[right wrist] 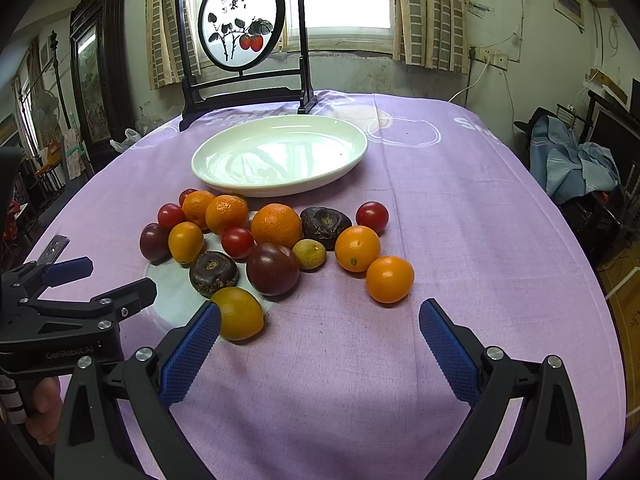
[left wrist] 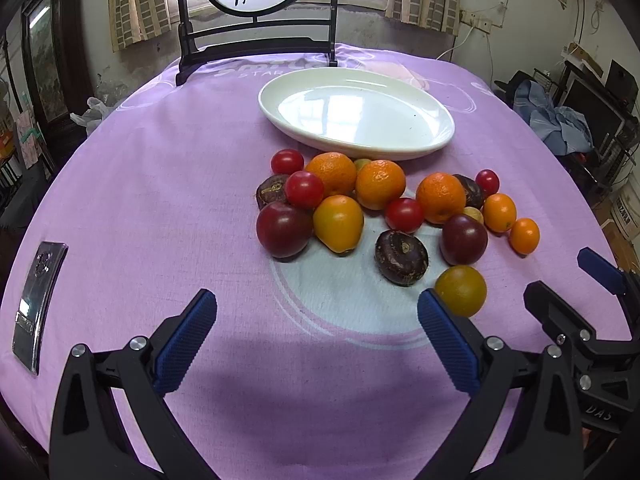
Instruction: Organize fruits
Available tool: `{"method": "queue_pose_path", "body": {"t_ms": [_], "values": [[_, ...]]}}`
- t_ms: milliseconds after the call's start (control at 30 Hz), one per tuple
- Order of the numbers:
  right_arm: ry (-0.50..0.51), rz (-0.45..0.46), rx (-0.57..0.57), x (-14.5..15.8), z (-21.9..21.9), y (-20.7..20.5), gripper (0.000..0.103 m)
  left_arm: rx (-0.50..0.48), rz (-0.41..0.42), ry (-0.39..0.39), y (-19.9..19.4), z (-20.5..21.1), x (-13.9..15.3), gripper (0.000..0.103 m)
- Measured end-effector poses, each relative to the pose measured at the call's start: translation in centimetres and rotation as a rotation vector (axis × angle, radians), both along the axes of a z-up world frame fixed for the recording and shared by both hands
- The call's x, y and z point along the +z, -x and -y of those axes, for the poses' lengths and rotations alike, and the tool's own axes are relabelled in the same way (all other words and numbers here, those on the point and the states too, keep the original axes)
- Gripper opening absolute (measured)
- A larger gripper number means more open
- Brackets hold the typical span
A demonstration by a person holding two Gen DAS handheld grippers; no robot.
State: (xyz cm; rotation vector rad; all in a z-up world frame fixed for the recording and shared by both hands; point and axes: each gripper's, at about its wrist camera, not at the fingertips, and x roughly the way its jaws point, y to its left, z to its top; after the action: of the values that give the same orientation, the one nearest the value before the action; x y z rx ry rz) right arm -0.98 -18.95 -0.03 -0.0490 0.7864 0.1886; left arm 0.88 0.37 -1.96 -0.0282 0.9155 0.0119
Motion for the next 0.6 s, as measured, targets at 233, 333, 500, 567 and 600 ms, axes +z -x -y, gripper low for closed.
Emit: {"method": "queue_pose_path", "body": {"t_ms": [233, 333, 500, 567, 600], "values": [[0.000, -0.001, 0.001, -0.03, 0.03, 0.01, 0.099, -0.005, 0.005, 0.002, 0.06, -0.04, 0.04, 0.099], [-0.002, -0.001, 0.000, -0.04, 0.06, 0.03, 0.099, -0.007, 0.012, -0.002, 0.24, 0.06, 0.11, 0.099], [-0.001, -0.004, 0.001, -0.11, 0.04, 0.02, 0.099, -0.006, 0.009, -0.004, 0.21, 0.12, 0.13, 0.099], [0.000, -0.004, 0.004, -0.19, 0.00, 0.05, 0.099, -0.004, 0.006, -0.004, 0.25, 0.13, 0.14, 0.099], [0.000, -0.004, 0.004, -0.23, -0.01, 0.07, 0.099, -0.004, 0.004, -0.005, 0.22, 0.16, 0.12, 0.099]]}}
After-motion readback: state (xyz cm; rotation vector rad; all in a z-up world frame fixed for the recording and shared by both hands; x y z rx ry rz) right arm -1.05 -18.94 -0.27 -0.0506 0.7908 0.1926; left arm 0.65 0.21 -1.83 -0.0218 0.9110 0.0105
